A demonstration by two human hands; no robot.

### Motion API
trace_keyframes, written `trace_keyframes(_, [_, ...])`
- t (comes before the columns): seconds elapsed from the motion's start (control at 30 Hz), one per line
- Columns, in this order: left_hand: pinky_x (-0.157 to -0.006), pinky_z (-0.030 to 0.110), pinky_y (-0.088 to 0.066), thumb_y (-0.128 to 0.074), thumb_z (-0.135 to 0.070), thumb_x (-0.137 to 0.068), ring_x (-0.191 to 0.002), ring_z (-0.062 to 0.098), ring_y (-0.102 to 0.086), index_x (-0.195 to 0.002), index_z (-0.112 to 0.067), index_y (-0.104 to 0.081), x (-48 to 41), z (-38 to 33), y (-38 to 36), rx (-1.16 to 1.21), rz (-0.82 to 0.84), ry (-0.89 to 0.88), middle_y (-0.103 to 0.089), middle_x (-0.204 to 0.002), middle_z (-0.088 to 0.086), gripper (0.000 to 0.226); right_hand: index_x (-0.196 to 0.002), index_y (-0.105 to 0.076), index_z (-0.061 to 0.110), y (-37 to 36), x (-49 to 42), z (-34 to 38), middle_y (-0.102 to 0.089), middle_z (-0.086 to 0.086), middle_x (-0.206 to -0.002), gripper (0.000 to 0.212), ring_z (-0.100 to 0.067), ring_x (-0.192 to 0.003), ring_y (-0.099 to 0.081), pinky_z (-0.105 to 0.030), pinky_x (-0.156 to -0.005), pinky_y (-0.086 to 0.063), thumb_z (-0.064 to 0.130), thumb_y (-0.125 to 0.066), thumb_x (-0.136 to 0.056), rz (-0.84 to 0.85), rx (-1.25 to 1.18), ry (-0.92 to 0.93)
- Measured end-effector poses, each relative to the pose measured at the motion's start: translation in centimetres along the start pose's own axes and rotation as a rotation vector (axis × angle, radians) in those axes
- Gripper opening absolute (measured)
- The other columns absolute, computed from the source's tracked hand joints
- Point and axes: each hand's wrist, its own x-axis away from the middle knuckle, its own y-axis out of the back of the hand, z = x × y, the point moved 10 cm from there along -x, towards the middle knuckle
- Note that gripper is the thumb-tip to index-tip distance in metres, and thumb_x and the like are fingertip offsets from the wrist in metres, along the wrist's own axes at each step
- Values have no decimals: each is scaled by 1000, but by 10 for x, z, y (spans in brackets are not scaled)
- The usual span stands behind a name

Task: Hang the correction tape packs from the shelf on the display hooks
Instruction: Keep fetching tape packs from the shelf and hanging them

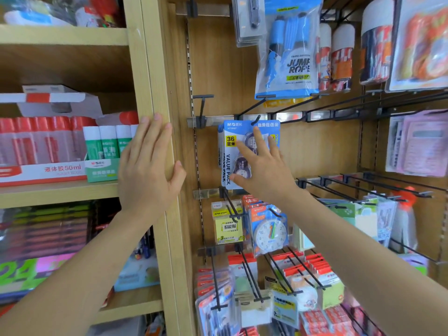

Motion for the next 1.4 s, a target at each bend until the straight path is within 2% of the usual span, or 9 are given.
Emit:
trace_keyframes(0.17, [-124, 43, -19, -64, -24, -91, -157, 19, -12, -157, -12, -32, 3, -5, -1, 66, 84, 43, -21, -168, 4, 75, -139, -56, 21, 42, 37, 18, -44, -5, -153, 56, -34, -141, -34, -48, -110, -38, 40, -67, -88, -147, -213, 85])
trace_keyframes(0.3, [-115, 33, -25, -64, -26, -85, -137, 21, -48, -138, -17, -58, 20, -18, 22, 254, 57, 111, -59, -141, 2, 54, -123, -67, 20, 52, 70, 22, -69, 0, -120, 42, -29, -111, -56, -38, -83, -49, 38, -66, -85, -143, -322, 109])
trace_keyframes(0.4, [-93, 33, -39, -64, -28, -82, -100, 18, -65, -105, -25, -74, 49, -38, 27, 334, 176, 74, -70, -99, -11, 25, -116, -70, 23, 45, 93, 18, -73, -1, -99, 43, -26, -98, -63, -40, -81, -52, 45, -57, -82, -80, -398, 64])
trace_keyframes(0.5, [-81, 31, -49, -61, -41, -81, -78, -3, -63, -88, -34, -75, 91, -44, 12, 479, 444, 212, -71, -83, -21, 17, -106, -72, 23, 29, 123, 14, -74, 6, -88, 38, -16, -86, -69, -41, -81, -56, 47, -56, -82, -19, -510, 43])
trace_keyframes(0.77, [-66, 24, -50, -58, -51, -77, -71, 0, -66, -86, -25, -77, 255, -59, -4, 692, 808, 479, -74, -76, -14, 33, -102, -73, 20, -44, 244, 4, -71, 7, -78, 28, -7, -71, -67, -36, -75, -56, 35, -60, -82, 199, -684, -97])
trace_keyframes(0.97, [-72, 33, -58, -58, -55, -77, -75, 2, -69, -86, -34, -75, 435, -78, 6, 627, 1114, 678, -73, -79, -19, 29, -102, -72, 19, -134, 383, -9, -70, 10, -74, 36, -10, -70, -68, -33, -69, -56, 45, -56, -83, 475, -732, -298])
trace_keyframes(1.1, [-67, 29, -54, -52, -56, -80, -76, 3, -68, -89, -32, -74, 550, -93, 25, 487, 1357, 759, -73, -80, -16, 33, -99, -73, 20, -194, 491, -23, -68, 7, -70, 13, -16, -70, -68, -33, -69, -54, 24, -70, -88, 699, -613, -488])
trace_keyframes(1.23, [-62, 15, -43, -65, -34, -92, -78, 8, -66, -88, -24, -75, 657, -116, 56, 416, 1628, 887, -69, -77, -11, 14, -105, -71, 30, -241, 607, -22, -74, 7, -89, 20, -17, -86, -70, -24, -68, -42, 37, -60, -89, 1059, -473, -557])
trace_keyframes(1.4, [-81, 32, -56, -63, -42, -86, -86, 3, -68, -72, -41, -68, 765, -145, 94, 418, 1874, 1062, -72, -86, -20, 14, -115, -69, 28, -267, 727, -26, -75, 0, -104, 26, -25, -101, -68, -30, -86, -49, 31, -62, -90, 1382, -409, -654])
